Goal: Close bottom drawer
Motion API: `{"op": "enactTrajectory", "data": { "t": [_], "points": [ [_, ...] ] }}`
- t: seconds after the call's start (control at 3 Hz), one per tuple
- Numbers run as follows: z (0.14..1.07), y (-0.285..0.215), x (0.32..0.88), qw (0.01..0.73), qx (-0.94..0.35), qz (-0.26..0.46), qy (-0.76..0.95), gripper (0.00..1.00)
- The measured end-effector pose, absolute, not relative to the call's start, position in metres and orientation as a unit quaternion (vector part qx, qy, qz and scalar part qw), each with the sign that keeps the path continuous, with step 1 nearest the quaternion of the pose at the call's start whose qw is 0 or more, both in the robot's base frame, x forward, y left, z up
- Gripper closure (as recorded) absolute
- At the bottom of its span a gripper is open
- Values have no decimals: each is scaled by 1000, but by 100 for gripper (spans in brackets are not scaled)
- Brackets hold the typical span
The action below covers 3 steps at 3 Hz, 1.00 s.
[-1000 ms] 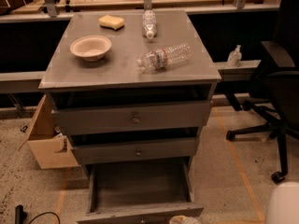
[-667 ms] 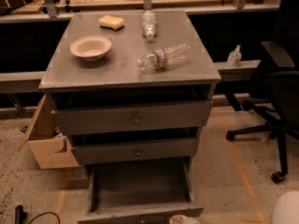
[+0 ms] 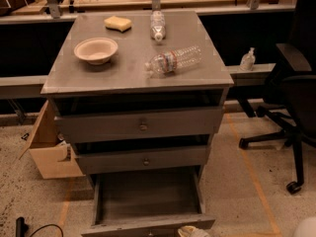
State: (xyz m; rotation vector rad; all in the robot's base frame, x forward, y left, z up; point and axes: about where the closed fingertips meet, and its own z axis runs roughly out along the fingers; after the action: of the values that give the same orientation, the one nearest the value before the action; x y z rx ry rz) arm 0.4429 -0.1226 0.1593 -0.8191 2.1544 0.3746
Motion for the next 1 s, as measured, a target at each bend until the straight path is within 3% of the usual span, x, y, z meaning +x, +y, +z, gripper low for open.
{"op": "enactTrajectory", "data": {
  "t": [1.0],
  "points": [
    [156,-128,455,406,-315,131,848,100]
  ]
}}
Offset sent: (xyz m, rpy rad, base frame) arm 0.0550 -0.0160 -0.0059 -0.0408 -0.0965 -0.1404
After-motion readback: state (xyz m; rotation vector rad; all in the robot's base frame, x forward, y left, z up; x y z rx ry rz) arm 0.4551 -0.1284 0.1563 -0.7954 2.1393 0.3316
